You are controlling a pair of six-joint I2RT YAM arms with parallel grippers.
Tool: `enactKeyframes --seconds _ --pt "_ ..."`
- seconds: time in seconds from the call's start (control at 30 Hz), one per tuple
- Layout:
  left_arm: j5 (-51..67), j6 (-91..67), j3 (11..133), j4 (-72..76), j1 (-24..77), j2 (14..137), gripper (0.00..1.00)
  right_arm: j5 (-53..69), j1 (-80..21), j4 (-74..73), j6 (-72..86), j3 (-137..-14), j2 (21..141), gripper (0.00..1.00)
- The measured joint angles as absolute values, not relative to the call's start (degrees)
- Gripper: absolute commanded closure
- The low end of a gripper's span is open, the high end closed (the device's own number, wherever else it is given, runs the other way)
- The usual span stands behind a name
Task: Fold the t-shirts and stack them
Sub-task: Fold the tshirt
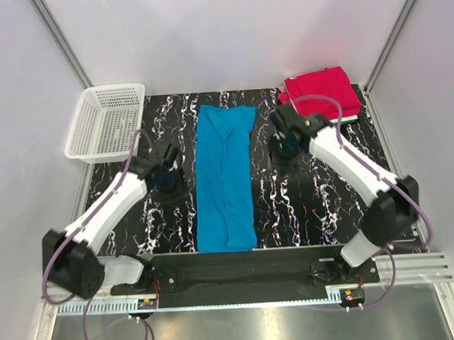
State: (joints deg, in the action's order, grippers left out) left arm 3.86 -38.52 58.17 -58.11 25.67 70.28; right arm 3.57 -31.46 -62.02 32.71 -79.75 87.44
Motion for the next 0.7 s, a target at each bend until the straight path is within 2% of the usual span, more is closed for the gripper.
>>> enactKeyframes --seconds 0.17,0.3,0.37,0.47,0.7 --pt "5.98 -36.4 68.88 -56.25 25.54 83.99 0.51 4.05 -28.23 -63.46 26.74 -106.65 105.89 0.5" --pt "8.34 -34.09 76.53 -53.45 26.06 93.38 0.51 6.35 -26.17 -68.1 23.57 -143.39 129.6 0.49" --pt "8.75 -32.82 76.97 -52.71 26.94 96.05 0.52 9.1 -24.82 -67.7 23.44 -155.76 139.37 0.49" --pt "9.87 -31.03 76.62 -53.08 28.08 99.0 0.53 12.03 -22.85 -67.72 24.32 -158.82 146.69 0.49" --pt "11.35 -28.12 72.12 -52.4 28.73 99.83 0.54 16.25 -21.08 -63.96 27.11 -153.67 154.87 0.48"
